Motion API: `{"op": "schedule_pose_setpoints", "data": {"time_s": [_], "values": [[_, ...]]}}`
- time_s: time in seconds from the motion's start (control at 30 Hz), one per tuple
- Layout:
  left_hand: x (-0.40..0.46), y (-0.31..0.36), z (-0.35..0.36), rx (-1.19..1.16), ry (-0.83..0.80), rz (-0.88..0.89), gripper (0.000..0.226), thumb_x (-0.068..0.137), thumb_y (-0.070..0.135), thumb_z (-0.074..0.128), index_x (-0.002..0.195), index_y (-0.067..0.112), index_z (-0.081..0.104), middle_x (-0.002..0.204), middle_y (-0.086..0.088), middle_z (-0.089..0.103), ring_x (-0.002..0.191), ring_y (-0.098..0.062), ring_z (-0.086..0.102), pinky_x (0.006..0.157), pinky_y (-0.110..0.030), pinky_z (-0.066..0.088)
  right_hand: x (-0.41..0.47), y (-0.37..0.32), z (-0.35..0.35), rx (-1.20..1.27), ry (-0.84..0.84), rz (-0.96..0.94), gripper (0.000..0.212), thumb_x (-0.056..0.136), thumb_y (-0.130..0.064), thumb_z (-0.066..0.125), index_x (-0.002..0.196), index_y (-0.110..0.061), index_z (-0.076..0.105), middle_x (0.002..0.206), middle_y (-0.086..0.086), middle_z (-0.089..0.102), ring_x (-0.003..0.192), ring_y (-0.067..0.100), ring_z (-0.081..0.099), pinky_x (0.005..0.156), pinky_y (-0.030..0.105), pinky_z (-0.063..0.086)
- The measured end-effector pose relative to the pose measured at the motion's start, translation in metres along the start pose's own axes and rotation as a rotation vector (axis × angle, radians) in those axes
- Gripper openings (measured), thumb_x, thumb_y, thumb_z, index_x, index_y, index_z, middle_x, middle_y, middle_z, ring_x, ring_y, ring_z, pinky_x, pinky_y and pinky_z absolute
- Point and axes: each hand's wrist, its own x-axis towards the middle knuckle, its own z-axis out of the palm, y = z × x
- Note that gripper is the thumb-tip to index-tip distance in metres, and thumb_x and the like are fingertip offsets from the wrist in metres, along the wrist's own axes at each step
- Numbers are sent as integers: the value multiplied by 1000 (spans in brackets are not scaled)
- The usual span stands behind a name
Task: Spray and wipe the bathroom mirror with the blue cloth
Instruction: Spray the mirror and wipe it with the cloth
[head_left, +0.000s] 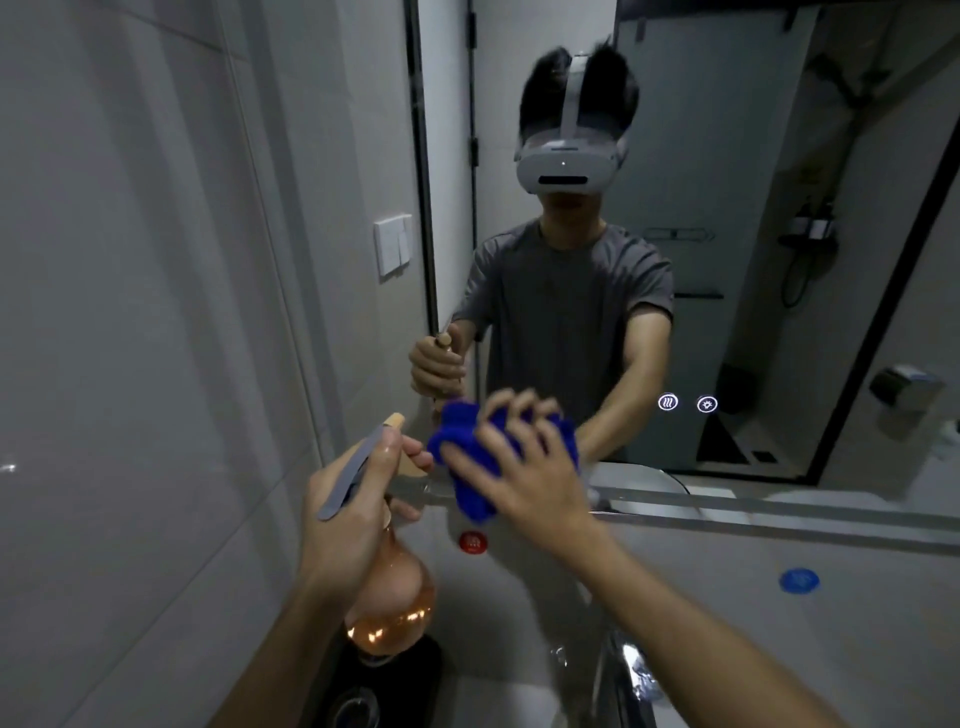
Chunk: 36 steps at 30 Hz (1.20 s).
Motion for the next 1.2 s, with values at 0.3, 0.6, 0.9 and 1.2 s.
{"op": "schedule_pose_setpoints", "data": {"time_s": [0.3,0.6,0.9,1.2], "values": [[0,0,-11,42,-14,6,36,91,40,51,94,13,73,89,-8,75,83,-21,71,59,-28,57,-21,0,-1,57,-151,-186,54,92,-26,54,145,-30,42,129,9,49,104,31,55,87,48,39],[9,11,-5,21,-19,33,37,94,42,51,93,12,73,90,-11,74,84,-24,71,61,-26,56,127,137,-66,-159,278,413,45,97,-33,51,141,-26,53,125,17,61,104,35,50,81,42,37],[11,6,-6,9,-8,36,39,93,41,51,95,7,73,89,-10,75,82,-19,72,62,-18,55,77,61,-31,-46,219,220,46,93,-22,60,139,-27,56,126,19,61,105,40,56,87,50,42],[-1,0,-28,0,43,-44,35,90,45,54,97,15,73,88,-9,75,84,-19,73,60,-30,57,-19,-19,1,119,-223,-147,57,88,-25,52,144,-30,41,128,9,54,103,32,57,84,48,45]]}}
